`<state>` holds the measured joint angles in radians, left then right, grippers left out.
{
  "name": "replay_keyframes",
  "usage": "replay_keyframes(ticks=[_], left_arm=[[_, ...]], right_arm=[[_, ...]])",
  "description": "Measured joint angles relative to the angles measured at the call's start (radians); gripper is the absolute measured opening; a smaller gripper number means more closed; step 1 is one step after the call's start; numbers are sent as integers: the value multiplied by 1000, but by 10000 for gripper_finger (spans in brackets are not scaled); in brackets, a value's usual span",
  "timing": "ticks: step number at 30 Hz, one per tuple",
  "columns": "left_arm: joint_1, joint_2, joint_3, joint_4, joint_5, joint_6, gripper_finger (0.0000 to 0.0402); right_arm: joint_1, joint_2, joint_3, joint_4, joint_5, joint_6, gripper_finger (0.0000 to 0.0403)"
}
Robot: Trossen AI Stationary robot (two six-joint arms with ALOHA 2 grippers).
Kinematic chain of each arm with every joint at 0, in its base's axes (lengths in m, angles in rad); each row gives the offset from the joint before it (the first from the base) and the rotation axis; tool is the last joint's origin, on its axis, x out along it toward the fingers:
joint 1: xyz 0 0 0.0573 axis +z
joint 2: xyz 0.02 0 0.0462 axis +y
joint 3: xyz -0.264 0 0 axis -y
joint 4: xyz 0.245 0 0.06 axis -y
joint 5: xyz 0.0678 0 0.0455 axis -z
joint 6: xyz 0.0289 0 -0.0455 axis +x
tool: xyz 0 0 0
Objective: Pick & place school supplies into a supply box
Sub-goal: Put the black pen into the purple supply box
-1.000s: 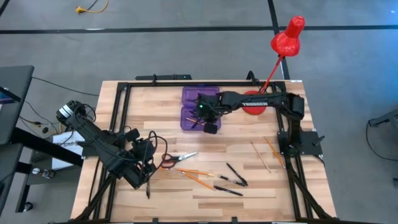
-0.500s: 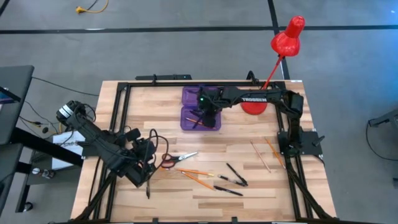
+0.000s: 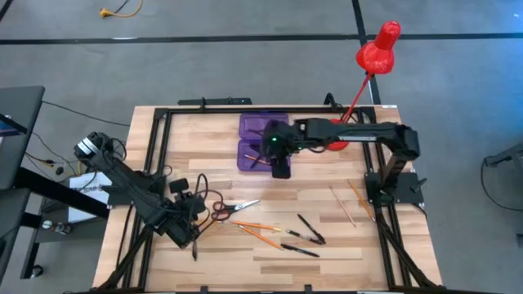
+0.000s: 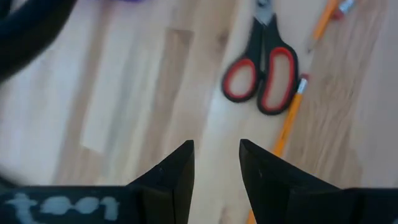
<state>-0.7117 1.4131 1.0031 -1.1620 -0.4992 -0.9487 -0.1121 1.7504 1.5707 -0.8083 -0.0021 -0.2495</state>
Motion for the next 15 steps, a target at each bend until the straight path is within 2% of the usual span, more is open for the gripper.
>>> replay_keyframes(ticks=[3, 7, 11, 15], left_arm=[[12, 0, -84, 135, 31, 15, 116], [38, 0, -174, 321, 188, 70, 116], [16, 0, -190, 351, 275, 140, 116], [-15, 0, -188, 359, 344, 278, 116]], right_arm=[[39, -60, 0, 1, 0, -5, 163], [88, -133, 0, 1, 0, -5, 154], [126, -191, 0, -1, 4, -3, 147], [158, -224, 0, -8, 48, 17, 138]])
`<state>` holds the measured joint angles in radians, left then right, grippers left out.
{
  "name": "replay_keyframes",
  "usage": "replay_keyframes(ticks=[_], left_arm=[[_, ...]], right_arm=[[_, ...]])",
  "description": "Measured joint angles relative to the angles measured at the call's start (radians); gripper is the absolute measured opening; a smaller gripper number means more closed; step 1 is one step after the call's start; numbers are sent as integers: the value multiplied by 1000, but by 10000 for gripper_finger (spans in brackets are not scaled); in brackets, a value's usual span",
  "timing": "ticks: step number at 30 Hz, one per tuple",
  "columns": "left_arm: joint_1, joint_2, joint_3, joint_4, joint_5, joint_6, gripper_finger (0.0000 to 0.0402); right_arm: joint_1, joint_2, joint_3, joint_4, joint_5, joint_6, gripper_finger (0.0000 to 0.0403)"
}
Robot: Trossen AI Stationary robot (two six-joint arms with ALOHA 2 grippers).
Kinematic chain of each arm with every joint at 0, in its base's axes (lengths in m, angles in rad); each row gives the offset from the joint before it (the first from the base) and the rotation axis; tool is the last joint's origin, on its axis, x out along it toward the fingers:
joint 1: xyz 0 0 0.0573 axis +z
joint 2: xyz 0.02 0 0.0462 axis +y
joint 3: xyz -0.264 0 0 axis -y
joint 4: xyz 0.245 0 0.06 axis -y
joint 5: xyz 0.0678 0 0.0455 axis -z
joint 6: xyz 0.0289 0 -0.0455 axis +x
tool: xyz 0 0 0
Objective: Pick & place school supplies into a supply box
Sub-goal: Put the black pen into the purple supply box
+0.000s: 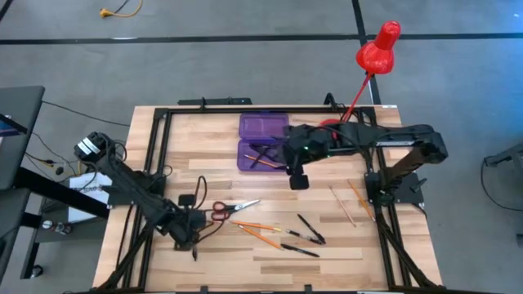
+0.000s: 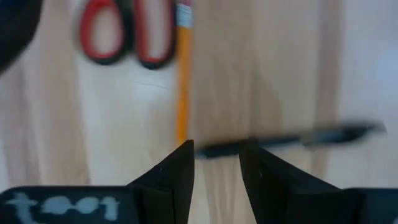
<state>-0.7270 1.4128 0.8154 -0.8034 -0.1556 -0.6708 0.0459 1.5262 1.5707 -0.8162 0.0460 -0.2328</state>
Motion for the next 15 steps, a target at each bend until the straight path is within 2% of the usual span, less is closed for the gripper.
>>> replay_keyframes(ticks=[3, 9, 15], left_arm=[[-23, 0, 0, 3, 38, 125, 116], [-41, 3, 0, 23, 42, 307, 116], [-41, 65, 1, 88, 75, 498, 116]], right_arm=[[20, -9, 0, -10, 39, 15, 131], [45, -8, 0, -25, 62, 57, 121], [67, 3, -1, -32, 90, 96, 120]])
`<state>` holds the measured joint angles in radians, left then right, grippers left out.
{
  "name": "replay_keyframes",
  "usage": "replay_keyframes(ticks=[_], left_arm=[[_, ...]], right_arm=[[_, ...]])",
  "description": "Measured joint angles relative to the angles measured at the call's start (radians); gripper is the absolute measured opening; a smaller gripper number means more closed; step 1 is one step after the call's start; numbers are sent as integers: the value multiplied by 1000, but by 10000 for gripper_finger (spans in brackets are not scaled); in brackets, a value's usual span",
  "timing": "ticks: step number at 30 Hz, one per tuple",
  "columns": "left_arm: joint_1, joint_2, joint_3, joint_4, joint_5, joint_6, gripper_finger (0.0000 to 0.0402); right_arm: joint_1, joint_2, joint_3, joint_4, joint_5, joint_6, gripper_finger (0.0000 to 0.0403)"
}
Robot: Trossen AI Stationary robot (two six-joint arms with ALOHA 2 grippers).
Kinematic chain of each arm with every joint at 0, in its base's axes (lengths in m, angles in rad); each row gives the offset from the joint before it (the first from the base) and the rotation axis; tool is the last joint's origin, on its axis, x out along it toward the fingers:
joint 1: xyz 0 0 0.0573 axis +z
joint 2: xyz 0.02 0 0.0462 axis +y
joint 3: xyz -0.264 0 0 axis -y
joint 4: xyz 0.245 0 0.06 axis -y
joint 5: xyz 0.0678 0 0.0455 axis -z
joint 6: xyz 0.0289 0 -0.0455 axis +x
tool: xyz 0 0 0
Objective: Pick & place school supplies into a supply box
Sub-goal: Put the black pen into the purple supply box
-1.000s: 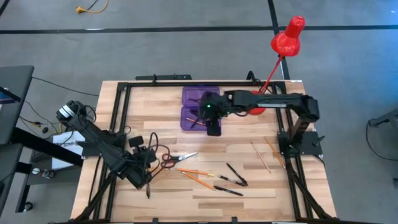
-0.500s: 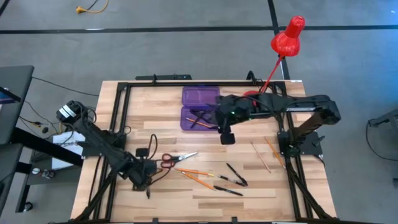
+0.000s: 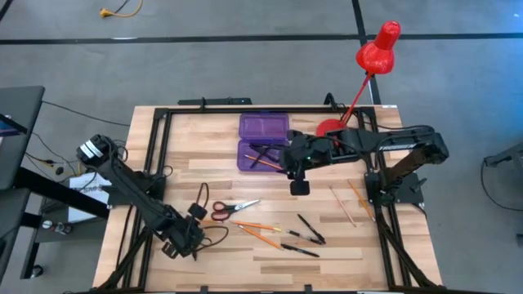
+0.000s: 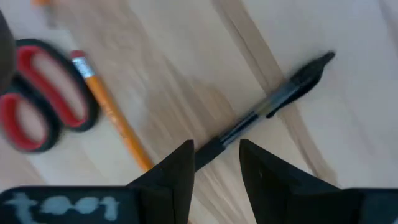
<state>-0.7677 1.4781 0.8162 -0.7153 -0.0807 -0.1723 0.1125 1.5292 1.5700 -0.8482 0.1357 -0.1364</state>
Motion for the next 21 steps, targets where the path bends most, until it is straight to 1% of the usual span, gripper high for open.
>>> replay_keyframes(ticks=[3, 5, 10, 18, 21], left_arm=[[0, 43, 0, -2, 39, 61, 116], [0, 71, 0, -3, 47, 91, 116], [8, 118, 1, 42, 8, 123, 116], [33, 126, 0, 81, 25, 126, 115], [54, 126, 0, 82, 43, 85, 100]], right_arm=[[6, 2, 0, -13, 1, 13, 120], [8, 2, 0, -13, 1, 27, 120], [7, 2, 0, -12, 1, 46, 120], [11, 2, 0, -12, 1, 50, 120], [10, 2, 0, -12, 1, 50, 120]])
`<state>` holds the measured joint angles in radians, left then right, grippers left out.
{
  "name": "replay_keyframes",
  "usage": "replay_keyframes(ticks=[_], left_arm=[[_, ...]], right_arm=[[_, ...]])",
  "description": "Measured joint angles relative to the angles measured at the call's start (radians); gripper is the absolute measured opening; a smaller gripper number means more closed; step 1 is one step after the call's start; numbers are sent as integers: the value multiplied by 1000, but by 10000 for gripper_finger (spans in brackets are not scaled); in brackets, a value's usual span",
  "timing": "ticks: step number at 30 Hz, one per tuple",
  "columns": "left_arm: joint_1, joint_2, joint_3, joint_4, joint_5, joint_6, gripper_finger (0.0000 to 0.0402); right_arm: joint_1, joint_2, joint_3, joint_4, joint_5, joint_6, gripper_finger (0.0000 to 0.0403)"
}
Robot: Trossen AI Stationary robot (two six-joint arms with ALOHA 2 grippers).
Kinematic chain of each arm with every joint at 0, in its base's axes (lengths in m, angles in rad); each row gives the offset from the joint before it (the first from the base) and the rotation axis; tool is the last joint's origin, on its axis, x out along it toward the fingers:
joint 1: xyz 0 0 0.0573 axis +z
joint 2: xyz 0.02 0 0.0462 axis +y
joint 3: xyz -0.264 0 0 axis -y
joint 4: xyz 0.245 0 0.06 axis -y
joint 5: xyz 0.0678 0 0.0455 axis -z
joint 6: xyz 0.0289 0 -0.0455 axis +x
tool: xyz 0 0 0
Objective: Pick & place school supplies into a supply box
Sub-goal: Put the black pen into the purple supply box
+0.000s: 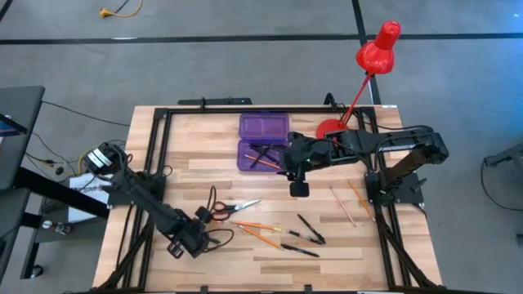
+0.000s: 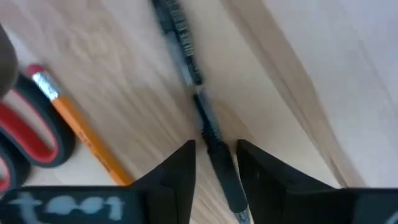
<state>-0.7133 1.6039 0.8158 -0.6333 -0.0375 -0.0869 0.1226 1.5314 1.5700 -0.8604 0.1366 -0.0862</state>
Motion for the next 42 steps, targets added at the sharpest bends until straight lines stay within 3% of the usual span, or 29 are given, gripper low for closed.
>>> replay_keyframes(ticks=[7, 19, 29, 37, 42], left_arm=[[43, 10, 3, 19, 51, -96, 16], [65, 14, 24, 7, 53, -212, 11], [149, -216, 40, 0, -122, -303, 9], [366, -344, 40, 45, -335, -273, 6], [575, -325, 41, 182, -342, -122, 5]], right_arm=[[0, 0, 0, 0, 0, -1, 120], [2, 0, 0, -22, 0, 0, 120], [5, 0, -6, -167, -16, 40, 120], [15, 0, -81, -184, -59, 115, 120], [26, 0, -136, -176, -61, 197, 120]])
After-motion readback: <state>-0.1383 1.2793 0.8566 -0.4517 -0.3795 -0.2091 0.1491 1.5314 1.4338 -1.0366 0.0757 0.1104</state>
